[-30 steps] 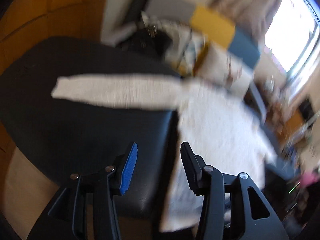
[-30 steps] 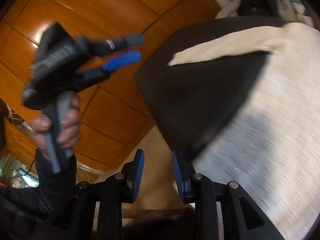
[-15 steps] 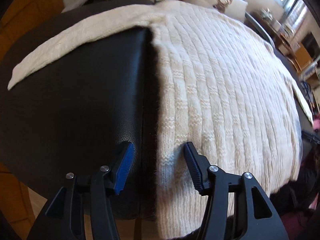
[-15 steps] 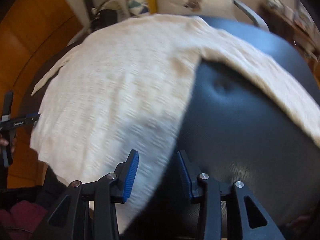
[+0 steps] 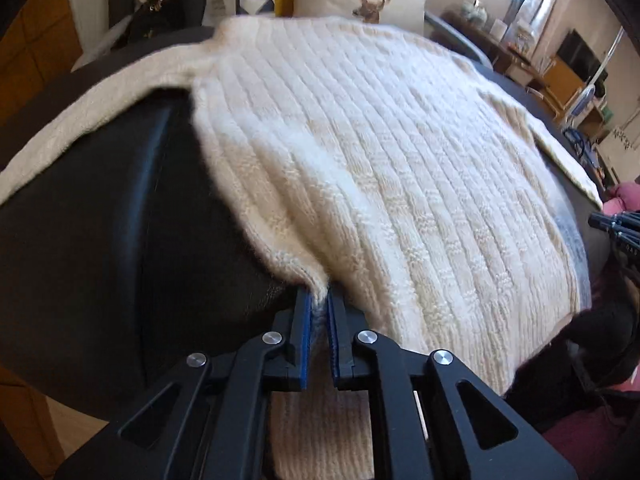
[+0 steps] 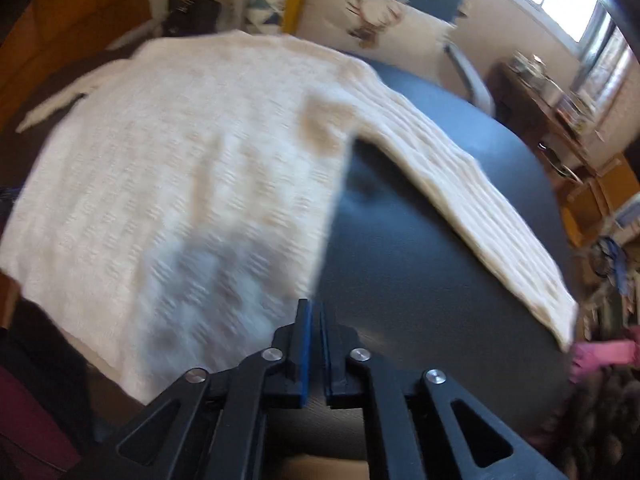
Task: Fold clothes
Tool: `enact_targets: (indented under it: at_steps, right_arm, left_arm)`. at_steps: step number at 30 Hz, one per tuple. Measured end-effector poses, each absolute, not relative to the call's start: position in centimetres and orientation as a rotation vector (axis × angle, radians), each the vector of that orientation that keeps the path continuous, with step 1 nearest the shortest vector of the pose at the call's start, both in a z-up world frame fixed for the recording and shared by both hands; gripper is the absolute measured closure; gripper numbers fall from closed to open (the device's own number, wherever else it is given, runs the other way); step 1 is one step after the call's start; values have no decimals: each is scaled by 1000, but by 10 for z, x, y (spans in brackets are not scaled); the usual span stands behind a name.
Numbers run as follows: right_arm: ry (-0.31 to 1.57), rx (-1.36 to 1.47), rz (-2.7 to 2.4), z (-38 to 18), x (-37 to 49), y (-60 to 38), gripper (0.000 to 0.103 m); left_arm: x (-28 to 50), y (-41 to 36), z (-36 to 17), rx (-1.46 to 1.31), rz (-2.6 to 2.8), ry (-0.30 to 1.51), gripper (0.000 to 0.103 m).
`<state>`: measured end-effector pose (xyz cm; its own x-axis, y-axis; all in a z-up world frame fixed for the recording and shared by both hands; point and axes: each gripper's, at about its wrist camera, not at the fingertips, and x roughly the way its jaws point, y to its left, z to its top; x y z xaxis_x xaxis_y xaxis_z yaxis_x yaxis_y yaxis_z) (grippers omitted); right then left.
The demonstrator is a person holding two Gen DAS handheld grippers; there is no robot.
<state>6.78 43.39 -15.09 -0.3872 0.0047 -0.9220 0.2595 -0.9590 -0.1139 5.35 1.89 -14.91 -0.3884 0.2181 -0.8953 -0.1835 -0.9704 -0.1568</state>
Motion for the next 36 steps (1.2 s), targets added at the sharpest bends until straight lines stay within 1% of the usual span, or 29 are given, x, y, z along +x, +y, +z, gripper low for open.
enact_targets:
  at_steps: [3,5,7,8,9,10,12,13,15,16,17,18,20,21,22,23,27,29,31,34,36]
  right_arm:
    - [242,1671,-2473,-164,76,443,99]
    - [159,1606,-2546,-155,81,450,80]
    - [69,1506,-2565,-139,80,446,80]
    - [66,1456,-2542,-133,77,436,79]
    - [86,1430,-2507,-132,74,424,78]
    - [114,1414,-2471,-135,70,412,77]
    - [169,1383,-2399,-140,62,388,76]
    - [185,1382,-2367,-147,56,380,76]
    - [216,1403,-2319,-162,49,368,76]
    - [231,1415,-2304,-166,49,362,76]
    - [234,1433,-2288,-171,49,358,76]
    - [238,1457,-2277,-174,50,357,76]
    - [282,1507,-2269,-182,53,355,77]
    - [305,1518,-2265,-184,55,355,78]
    - [328,1530,-2261,-186,57,354,85]
    - [350,1539,-2250,-186,60,354,87]
    - [423,1571,-2188,-185,76,358,87]
    - [375,1597,-2171,-182,71,362,87]
    - [292,1558,-2166,-168,63,366,87]
    - [203,1449,-2210,-140,44,368,75]
    - [161,1381,-2266,-125,22,367,75]
  left_arm:
    - [60,3,-138,-1602,2437,-158,94]
    - [69,-15,-124,-1590,2458,-220,91]
    - [75,-33,-115,-1592,2511,-261,90]
    - [75,-36,-115,-1602,2510,-264,90]
    - [76,-38,-115,-1613,2508,-267,89]
    - [76,-32,-117,-1625,2501,-269,85]
    - [75,-21,-126,-1677,2466,-231,81]
    - [74,-15,-132,-1688,2458,-204,78]
    - [71,-5,-143,-1706,2457,-168,75]
    - [70,-2,-143,-1681,2473,-172,69]
    - [69,0,-144,-1673,2486,-172,69]
    - [68,0,-144,-1668,2505,-172,70]
    - [68,3,-143,-1645,2561,-120,94]
    - [69,1,-142,-1650,2571,-112,94]
    - [69,-6,-141,-1669,2578,-140,95]
    - [71,-15,-142,-1688,2576,-150,95]
    - [78,-32,-147,-1744,2526,-194,95]
    - [76,-34,-142,-1759,2498,-224,90]
    - [71,-38,-129,-1742,2551,-249,90]
    - [59,-47,-105,-1639,2618,-348,90]
    - [40,-47,-94,-1572,2637,-371,86]
